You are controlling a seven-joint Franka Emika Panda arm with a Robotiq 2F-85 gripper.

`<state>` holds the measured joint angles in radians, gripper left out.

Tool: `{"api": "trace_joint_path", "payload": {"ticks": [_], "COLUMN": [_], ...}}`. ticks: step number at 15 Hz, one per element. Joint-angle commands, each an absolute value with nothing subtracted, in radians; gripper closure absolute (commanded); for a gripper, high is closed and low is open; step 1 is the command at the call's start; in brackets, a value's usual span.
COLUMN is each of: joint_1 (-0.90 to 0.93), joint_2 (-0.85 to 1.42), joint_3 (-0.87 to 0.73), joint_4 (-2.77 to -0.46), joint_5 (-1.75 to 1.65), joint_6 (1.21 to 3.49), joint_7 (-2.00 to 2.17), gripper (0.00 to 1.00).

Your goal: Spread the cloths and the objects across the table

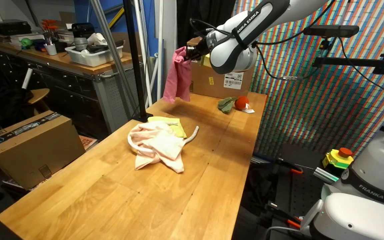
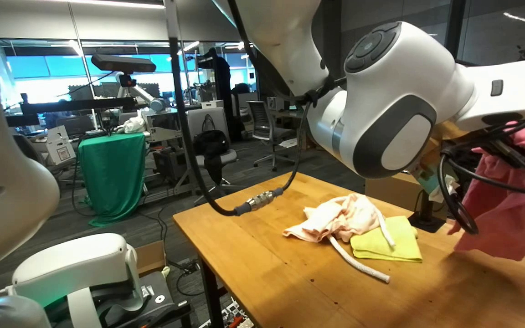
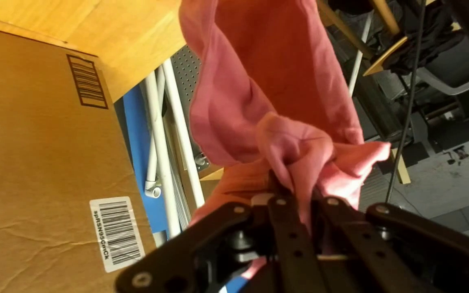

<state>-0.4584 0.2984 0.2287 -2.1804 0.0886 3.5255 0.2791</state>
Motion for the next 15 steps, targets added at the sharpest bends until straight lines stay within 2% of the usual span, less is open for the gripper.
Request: {"api": "trace_joint_path", "payload": {"ticks": [1,8,9,10,15], "joint_1": [-0.454,-0.369,-0.363,-0.356,-0.289], "joint_2": [0.334,0.370,0.372,0.373,0.369], "joint_3": [0.210,0.106,0.099,0.091,0.012], "joint_4": [-2.129,-2.093,-2.090,-2.089,-2.100], "joint_5": [0.090,0.174,0.178,0.176,0.152], "joint_6": [3.520,3.527,3.518,3.511,3.494], "joint_7": [0.264,0.215,0.213,0.208,0.198], "gripper": [0.91,0.91,0.65,0.64,0.27]}}
